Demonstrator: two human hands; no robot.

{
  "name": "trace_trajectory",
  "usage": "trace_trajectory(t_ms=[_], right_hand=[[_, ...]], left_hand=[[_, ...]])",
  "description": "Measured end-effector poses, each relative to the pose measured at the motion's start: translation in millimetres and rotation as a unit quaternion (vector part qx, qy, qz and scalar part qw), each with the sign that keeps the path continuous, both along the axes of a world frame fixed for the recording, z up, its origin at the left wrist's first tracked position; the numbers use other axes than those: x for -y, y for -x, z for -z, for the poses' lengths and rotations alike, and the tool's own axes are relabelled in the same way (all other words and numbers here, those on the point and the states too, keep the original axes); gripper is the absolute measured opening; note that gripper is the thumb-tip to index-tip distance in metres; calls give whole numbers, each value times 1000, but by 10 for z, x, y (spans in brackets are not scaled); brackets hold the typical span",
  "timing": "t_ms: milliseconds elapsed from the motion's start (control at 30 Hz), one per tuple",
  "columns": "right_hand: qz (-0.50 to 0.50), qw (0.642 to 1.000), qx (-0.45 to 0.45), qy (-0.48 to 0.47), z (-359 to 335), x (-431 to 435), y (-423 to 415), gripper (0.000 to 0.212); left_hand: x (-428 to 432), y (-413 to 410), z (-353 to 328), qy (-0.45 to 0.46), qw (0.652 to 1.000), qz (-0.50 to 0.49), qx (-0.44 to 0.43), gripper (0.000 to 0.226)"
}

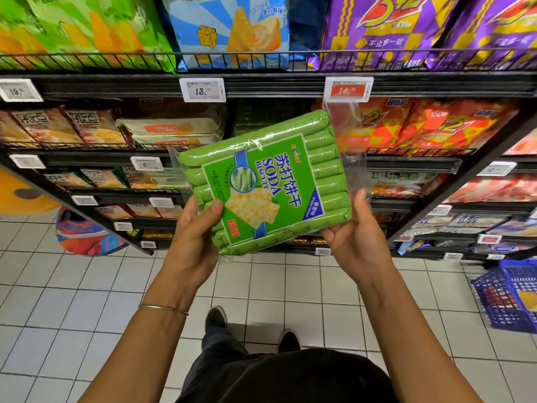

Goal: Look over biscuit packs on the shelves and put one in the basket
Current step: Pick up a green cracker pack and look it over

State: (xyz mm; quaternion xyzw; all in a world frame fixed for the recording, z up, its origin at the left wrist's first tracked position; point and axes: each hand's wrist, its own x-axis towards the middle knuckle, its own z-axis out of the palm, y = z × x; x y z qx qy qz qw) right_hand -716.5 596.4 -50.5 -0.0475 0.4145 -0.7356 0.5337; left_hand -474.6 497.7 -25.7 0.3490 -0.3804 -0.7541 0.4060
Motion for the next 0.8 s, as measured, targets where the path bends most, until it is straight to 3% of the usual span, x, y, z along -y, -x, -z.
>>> trace_trajectory(t_ms=[167, 267, 433, 567, 667, 700, 800], right_hand=[[3, 999, 23, 32, -50, 4, -120, 75], [6, 996, 71, 54, -11, -6, -179, 68], [-64, 992, 106, 34, 69, 12, -274, 59], [-70, 990, 121, 18, 101, 21, -327, 61], [-52, 994, 94, 12, 95, -4, -239, 61], [-44, 995, 85, 11, 77, -10, -205, 61], [-32, 999, 18, 12, -5, -7, -116, 62]], left_hand=[[-40, 48, -29, 11, 1000, -18, 2, 69], [-39, 69, -28, 43, 999, -18, 9, 46], [-139, 173, -81, 64, 995, -31, 66, 77], [-211, 230, -50, 47, 995, -15, 90, 55], [-66, 43, -40, -46, 994, 93, 29, 113], [-3, -24, -58, -65, 988, 138, 9, 120], [158, -133, -60, -84, 967, 238, 31, 111]])
